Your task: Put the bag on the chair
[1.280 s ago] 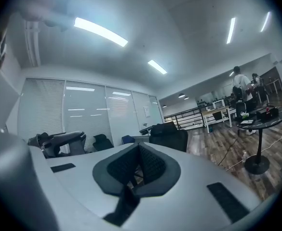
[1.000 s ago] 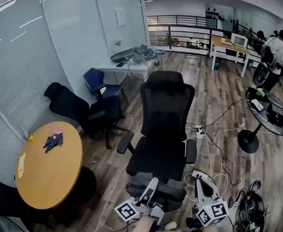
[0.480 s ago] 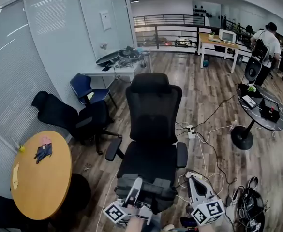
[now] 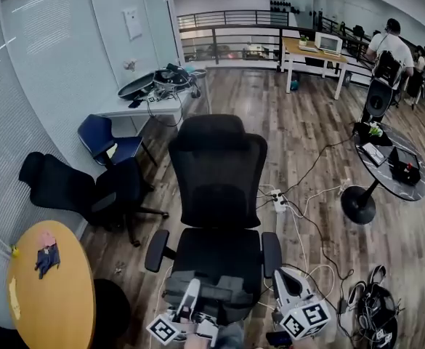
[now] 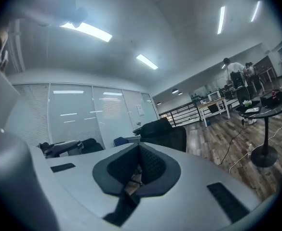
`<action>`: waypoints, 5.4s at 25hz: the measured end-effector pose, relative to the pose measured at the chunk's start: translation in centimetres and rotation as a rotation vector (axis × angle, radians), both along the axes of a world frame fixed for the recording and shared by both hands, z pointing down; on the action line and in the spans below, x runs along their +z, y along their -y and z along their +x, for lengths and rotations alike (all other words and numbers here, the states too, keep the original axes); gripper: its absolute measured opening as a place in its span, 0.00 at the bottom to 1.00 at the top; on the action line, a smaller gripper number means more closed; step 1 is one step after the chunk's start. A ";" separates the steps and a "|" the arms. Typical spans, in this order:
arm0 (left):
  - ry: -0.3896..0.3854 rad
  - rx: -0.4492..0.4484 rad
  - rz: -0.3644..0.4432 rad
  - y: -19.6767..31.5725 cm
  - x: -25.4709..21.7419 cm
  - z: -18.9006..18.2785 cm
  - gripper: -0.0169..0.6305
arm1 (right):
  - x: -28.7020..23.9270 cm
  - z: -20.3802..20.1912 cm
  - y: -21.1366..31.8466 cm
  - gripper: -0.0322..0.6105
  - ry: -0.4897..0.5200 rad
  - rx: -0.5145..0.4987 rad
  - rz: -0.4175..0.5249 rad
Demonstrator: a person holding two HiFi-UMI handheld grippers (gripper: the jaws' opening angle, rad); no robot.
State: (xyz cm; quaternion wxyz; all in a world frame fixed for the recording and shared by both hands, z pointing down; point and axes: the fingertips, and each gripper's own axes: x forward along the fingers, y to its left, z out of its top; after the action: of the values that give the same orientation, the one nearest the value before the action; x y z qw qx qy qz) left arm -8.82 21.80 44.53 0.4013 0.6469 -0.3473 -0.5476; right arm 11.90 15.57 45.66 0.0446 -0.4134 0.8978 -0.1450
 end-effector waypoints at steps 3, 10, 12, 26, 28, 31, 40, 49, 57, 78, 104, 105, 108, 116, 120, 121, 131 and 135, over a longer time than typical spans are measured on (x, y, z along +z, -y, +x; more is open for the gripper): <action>0.013 0.055 0.013 4.6 0.1 -1.7 0.09 | 0.4 -2.2 4.3 0.07 -0.028 0.019 -0.023; -0.034 0.095 0.014 14.7 0.7 -6.7 0.09 | 0.6 -5.7 12.7 0.07 -0.094 0.080 -0.022; -0.038 0.095 0.016 17.1 0.7 -7.6 0.09 | 0.1 -6.5 14.7 0.07 -0.116 0.090 0.001; -0.074 0.043 -0.033 28.7 1.3 -9.1 0.09 | -0.4 -8.0 23.6 0.07 -0.122 0.082 0.016; -0.089 0.024 -0.041 28.8 1.9 -8.7 0.09 | -0.1 -8.1 24.2 0.07 -0.134 0.044 0.019; -0.103 0.008 -0.024 28.9 3.0 -8.8 0.09 | 1.2 -8.4 25.6 0.07 -0.158 0.007 0.024; -0.115 -0.030 -0.035 30.5 4.0 -7.9 0.09 | 3.1 -9.5 28.8 0.07 -0.195 -0.078 0.035; -0.129 -0.077 -0.067 31.7 5.0 -8.0 0.09 | 4.6 -8.9 31.4 0.07 -0.192 -0.112 -0.004; -0.140 -0.111 -0.126 31.7 7.4 -8.8 0.09 | 6.8 -9.0 32.4 0.07 -0.199 -0.131 -0.053; -0.183 -0.167 -0.200 36.2 15.9 -10.5 0.09 | 14.4 -8.6 37.0 0.07 -0.243 -0.145 -0.192; -0.183 -0.218 -0.172 47.4 18.7 -11.8 0.09 | 18.2 -9.1 38.4 0.07 -0.217 -0.191 -0.308; -0.183 -0.220 -0.177 47.9 18.8 -11.8 0.09 | 18.3 -9.4 38.2 0.07 -0.213 -0.197 -0.310; -0.188 -0.220 -0.203 49.5 19.5 -11.8 0.09 | 18.7 -9.5 37.6 0.07 -0.217 -0.204 -0.322; -0.206 -0.221 -0.250 53.7 20.8 -12.3 0.09 | 19.5 -8.6 36.4 0.07 -0.216 -0.177 -0.355; -0.198 -0.261 -0.246 54.0 21.1 -12.7 0.10 | 20.1 -8.5 36.8 0.07 -0.230 -0.174 -0.348; -0.197 -0.269 -0.246 54.0 21.2 -12.7 0.10 | 20.2 -8.4 37.0 0.07 -0.228 -0.165 -0.351; -0.179 -0.330 -0.207 51.7 20.8 -12.3 0.38 | 21.5 -9.1 38.1 0.07 -0.033 -0.073 -0.445; -0.013 -0.287 -0.325 50.0 21.0 -10.9 0.39 | 20.5 -9.8 38.0 0.07 -0.073 -0.095 -0.407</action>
State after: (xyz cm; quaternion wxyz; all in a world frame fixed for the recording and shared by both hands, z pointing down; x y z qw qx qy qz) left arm -19.76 -28.18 65.53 0.4204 0.5141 -0.5169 -0.5402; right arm 2.13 -22.41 66.18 -0.0791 -0.3760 0.8696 -0.3101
